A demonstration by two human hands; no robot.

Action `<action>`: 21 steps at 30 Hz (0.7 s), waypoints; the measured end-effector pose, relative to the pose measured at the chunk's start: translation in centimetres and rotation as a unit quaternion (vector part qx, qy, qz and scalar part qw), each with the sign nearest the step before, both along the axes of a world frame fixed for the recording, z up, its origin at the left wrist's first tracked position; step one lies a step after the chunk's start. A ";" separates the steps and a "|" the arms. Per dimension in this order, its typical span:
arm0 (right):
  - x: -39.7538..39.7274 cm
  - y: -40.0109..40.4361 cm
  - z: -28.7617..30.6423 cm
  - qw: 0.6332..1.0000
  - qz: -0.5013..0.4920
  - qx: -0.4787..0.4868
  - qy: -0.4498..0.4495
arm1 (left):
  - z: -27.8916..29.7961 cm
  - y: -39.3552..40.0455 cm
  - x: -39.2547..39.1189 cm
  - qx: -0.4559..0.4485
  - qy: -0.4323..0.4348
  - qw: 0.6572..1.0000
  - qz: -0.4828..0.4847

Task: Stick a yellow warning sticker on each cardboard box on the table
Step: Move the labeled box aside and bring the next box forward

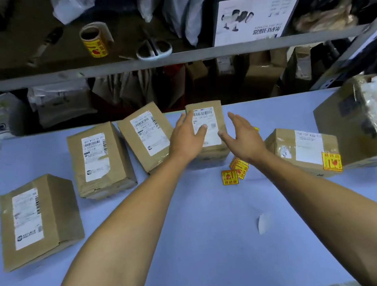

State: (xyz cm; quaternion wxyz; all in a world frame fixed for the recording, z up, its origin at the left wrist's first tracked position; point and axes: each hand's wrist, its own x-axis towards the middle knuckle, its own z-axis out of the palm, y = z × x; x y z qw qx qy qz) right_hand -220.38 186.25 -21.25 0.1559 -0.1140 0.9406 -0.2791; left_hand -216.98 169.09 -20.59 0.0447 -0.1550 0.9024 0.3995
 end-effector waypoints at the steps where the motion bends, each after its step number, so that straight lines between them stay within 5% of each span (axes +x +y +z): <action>1: -1.0 -0.3 -0.4 0.999 -0.023 -0.024 -0.017 | -0.3 0.1 -1.0 0.026 0.007 0.999 0.033; 9: -5.9 -2.5 -5.0 0.948 -0.176 -0.177 -0.197 | -4.6 0.9 -6.5 0.190 -0.128 0.938 0.259; 14: -6.5 -3.0 -7.5 0.918 -0.160 -0.230 -0.280 | -6.7 0.9 -7.9 0.235 -0.144 0.916 0.291; 21: -6.1 -3.1 -8.3 0.905 -0.150 -0.289 -0.275 | -7.8 0.4 -7.4 0.324 -0.171 0.886 0.284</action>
